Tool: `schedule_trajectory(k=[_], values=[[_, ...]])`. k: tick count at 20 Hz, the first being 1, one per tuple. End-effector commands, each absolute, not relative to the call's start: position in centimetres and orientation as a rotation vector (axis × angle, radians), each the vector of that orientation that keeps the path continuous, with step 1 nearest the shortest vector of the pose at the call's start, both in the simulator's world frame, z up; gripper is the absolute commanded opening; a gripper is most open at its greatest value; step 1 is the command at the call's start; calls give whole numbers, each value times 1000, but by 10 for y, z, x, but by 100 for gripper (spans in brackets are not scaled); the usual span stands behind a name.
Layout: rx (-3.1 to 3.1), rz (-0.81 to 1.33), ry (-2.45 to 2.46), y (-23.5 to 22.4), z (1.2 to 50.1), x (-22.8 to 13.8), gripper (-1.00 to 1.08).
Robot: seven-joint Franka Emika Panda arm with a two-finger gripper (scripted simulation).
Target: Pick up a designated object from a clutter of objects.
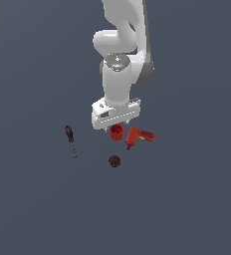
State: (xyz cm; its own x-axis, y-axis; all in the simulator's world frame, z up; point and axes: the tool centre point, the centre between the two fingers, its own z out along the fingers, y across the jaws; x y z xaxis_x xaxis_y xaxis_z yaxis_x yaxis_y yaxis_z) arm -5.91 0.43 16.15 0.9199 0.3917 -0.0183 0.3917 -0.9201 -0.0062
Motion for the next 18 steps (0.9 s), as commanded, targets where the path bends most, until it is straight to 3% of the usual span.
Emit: schedule_trajectory(k=[1, 18], values=[[-3055, 22, -724, 5, 144, -71, 100], [-2973, 0, -1015, 6, 97, -112, 100]])
